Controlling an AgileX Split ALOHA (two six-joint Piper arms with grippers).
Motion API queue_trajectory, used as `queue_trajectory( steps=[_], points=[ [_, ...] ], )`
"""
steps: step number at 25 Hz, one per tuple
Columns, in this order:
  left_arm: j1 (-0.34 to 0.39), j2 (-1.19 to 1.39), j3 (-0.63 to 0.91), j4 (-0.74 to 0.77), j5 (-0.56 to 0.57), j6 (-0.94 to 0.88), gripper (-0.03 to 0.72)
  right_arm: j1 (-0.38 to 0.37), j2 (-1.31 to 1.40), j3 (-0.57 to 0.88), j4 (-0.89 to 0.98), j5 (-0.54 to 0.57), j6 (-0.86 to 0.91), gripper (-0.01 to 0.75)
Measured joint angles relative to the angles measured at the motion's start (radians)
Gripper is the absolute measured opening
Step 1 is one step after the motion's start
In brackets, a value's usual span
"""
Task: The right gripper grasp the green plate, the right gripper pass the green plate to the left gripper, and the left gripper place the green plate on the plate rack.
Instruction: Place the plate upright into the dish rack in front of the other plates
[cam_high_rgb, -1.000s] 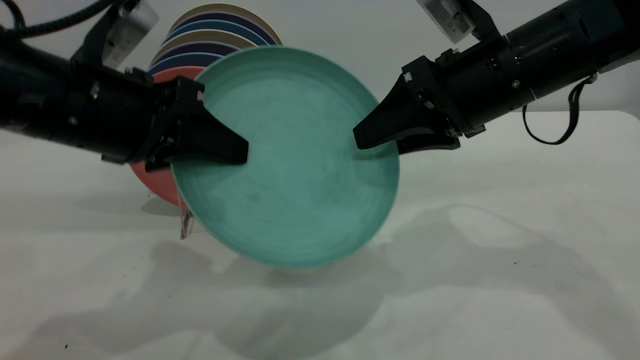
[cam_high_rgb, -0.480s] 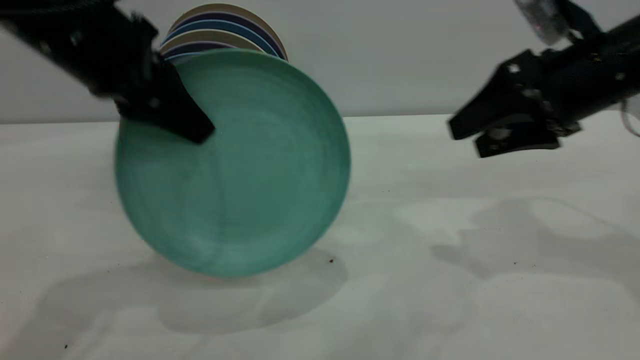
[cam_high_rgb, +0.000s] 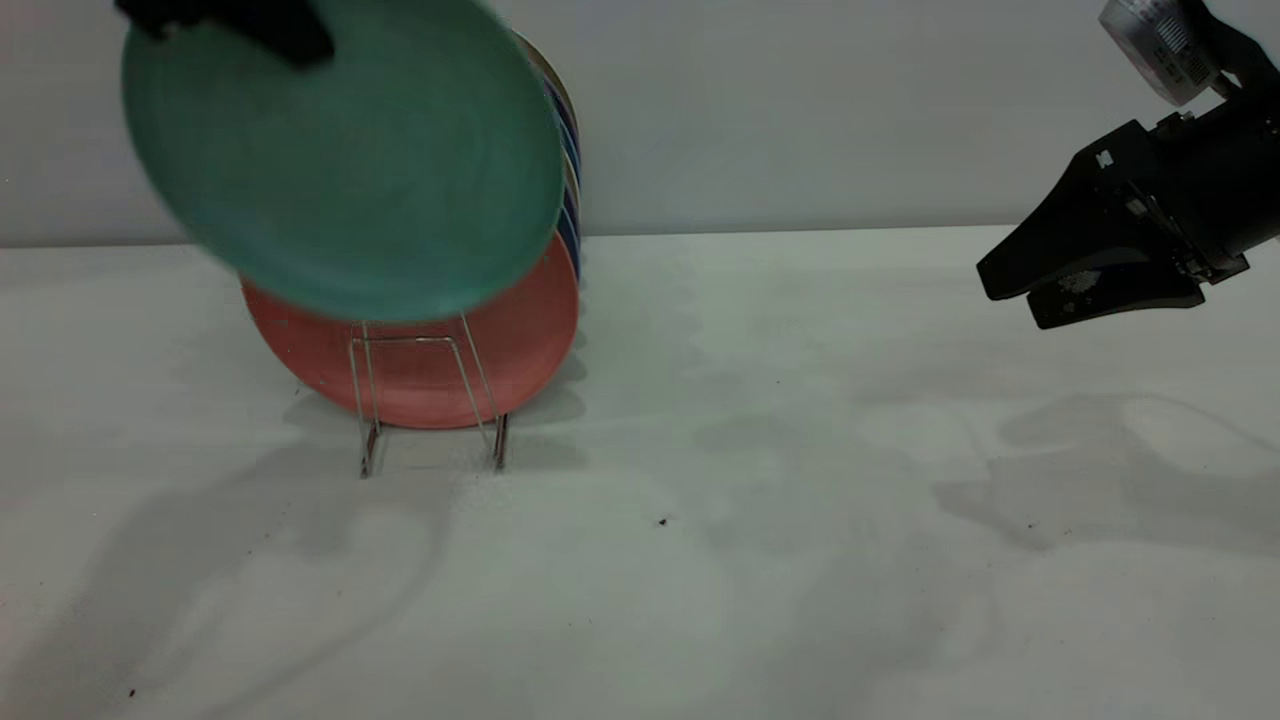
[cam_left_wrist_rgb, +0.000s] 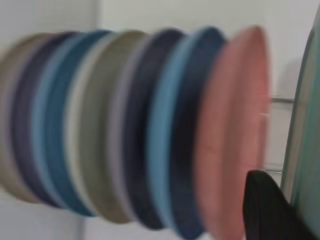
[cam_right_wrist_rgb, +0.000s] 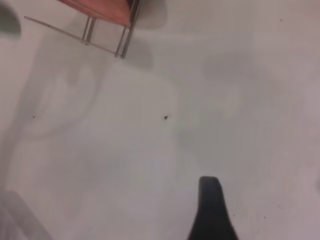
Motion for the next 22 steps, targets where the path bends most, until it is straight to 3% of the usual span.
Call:
queue_trajectory(
  steps=[12,22],
  points=[
    [0.0,0.046,-0.005,0.006,-0.066,0.045,0.136,0.0,0.0,0.0,-0.006,-0.002,0.008,0.569],
    [0.0,0.104,-0.005,0.006,-0.058,0.048,0.136,0.0,0.0,0.0,-0.015,-0.002,0.025,0.568]
  ],
)
